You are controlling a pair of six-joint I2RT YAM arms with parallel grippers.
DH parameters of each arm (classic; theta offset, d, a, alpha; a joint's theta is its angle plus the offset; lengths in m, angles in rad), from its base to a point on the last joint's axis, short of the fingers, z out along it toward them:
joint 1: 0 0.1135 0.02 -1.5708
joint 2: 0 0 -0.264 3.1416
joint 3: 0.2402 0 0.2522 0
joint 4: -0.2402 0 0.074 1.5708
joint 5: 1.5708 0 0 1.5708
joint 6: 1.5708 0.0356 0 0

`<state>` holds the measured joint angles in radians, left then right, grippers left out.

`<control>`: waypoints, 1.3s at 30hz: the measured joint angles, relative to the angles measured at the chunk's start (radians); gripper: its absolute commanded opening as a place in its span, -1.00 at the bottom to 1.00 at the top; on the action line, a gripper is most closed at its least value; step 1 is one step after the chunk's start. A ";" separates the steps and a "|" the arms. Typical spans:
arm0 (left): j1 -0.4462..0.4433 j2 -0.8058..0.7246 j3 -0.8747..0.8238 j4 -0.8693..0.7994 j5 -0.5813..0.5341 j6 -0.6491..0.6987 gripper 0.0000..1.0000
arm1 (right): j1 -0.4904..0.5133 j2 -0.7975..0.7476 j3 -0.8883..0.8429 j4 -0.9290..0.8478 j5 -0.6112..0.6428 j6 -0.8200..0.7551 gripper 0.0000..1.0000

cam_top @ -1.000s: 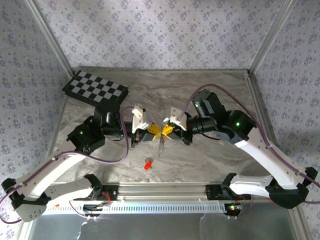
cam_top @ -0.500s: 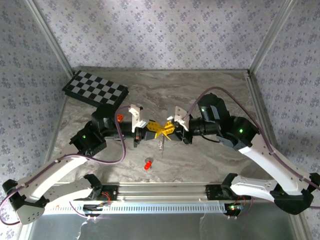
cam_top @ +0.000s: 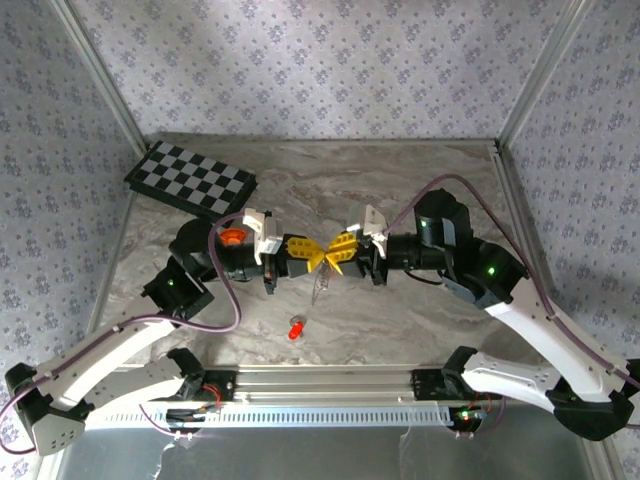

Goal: Put the keys on the keyring

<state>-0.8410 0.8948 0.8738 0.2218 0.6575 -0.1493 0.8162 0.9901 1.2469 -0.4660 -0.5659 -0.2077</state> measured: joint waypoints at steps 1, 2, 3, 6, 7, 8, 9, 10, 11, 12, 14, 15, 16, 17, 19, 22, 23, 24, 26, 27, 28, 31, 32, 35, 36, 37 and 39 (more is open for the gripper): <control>-0.003 -0.001 0.000 0.009 0.000 -0.004 -1.00 | -0.003 -0.003 -0.003 0.007 -0.007 0.007 -0.65; -0.005 -0.001 0.000 0.015 0.000 -0.008 -1.00 | -0.004 -0.006 -0.006 0.014 -0.012 0.011 -0.67; -0.007 -0.002 0.000 0.021 0.001 -0.011 -1.00 | -0.006 -0.009 -0.008 0.018 -0.019 0.017 -0.70; -0.014 -0.002 0.000 0.036 0.000 -0.018 -1.00 | -0.007 -0.016 -0.009 0.027 -0.034 0.029 -0.79; -0.017 -0.001 0.000 0.041 0.000 -0.018 -1.00 | -0.007 -0.018 -0.009 0.029 -0.038 0.032 -0.83; -0.017 -0.002 0.000 0.044 0.000 -0.018 -1.00 | -0.007 -0.020 -0.009 0.029 -0.043 0.035 -0.88; -0.018 -0.001 0.000 0.047 0.000 -0.018 -1.00 | -0.008 -0.021 -0.009 0.030 -0.046 0.037 -0.93; -0.019 -0.001 0.000 0.049 0.000 -0.018 -1.00 | -0.010 -0.022 -0.009 0.029 -0.052 0.039 -1.00; -0.019 -0.001 0.000 0.051 0.000 -0.018 -1.00 | -0.011 -0.023 -0.009 0.030 -0.055 0.041 -1.00; -0.020 -0.001 0.000 0.052 0.000 -0.018 -1.00 | -0.012 -0.023 -0.009 0.030 -0.058 0.040 -1.00; -0.020 -0.001 0.000 0.051 0.000 -0.018 -1.00 | -0.013 -0.023 -0.009 0.030 -0.060 0.040 -1.00; -0.021 -0.001 0.000 0.047 -0.001 -0.016 -1.00 | -0.014 -0.023 -0.009 0.029 -0.060 0.040 -1.00; -0.024 -0.001 0.004 0.034 -0.005 -0.008 -1.00 | -0.014 -0.023 -0.009 0.025 -0.059 0.039 -1.00; -0.026 -0.001 0.013 0.011 -0.011 0.003 -0.91 | -0.014 -0.022 -0.008 0.018 -0.058 0.037 -1.00; -0.032 0.003 0.047 -0.071 -0.031 0.046 -0.56 | -0.013 -0.013 0.007 -0.017 -0.048 0.022 -1.00; -0.039 0.016 0.120 -0.225 -0.066 0.125 -0.46 | -0.013 0.028 0.078 -0.120 -0.012 -0.028 -1.00; -0.039 0.020 0.145 -0.270 -0.075 0.148 -0.46 | -0.013 0.043 0.104 -0.154 0.001 -0.047 -1.00; -0.039 0.028 0.177 -0.324 -0.086 0.179 -0.46 | -0.011 0.060 0.130 -0.191 0.015 -0.068 -1.00; -0.039 0.045 0.231 -0.408 -0.102 0.231 -0.46 | -0.006 0.083 0.168 -0.253 0.041 -0.105 -1.00; -0.039 0.054 0.251 -0.441 -0.107 0.253 -0.46 | -0.002 0.093 0.185 -0.286 0.055 -0.124 -1.00; -0.039 0.064 0.269 -0.476 -0.110 0.275 -0.45 | 0.002 0.103 0.200 -0.319 0.066 -0.142 -1.00; -0.039 0.092 0.304 -0.557 -0.122 0.326 -0.44 | 0.014 0.126 0.233 -0.387 0.089 -0.182 -1.00; -0.039 0.101 0.312 -0.578 -0.125 0.339 -0.43 | 0.017 0.132 0.240 -0.402 0.092 -0.192 -1.00; -0.039 0.121 0.322 -0.624 -0.132 0.370 -0.42 | 0.022 0.146 0.258 -0.444 0.098 -0.216 -1.00; -0.039 0.123 0.322 -0.636 -0.135 0.378 -0.42 | 0.022 0.151 0.266 -0.454 0.099 -0.224 -1.00; -0.039 0.125 0.322 -0.647 -0.136 0.385 -0.43 | 0.023 0.156 0.270 -0.459 0.100 -0.229 -1.00; -0.039 0.128 0.323 -0.661 -0.135 0.393 -0.42 | 0.024 0.161 0.274 -0.463 0.100 -0.235 -1.00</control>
<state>-0.8795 1.0225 1.1969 -0.4397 0.5220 0.2436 0.8406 1.1511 1.5208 -0.9291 -0.4664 -0.4431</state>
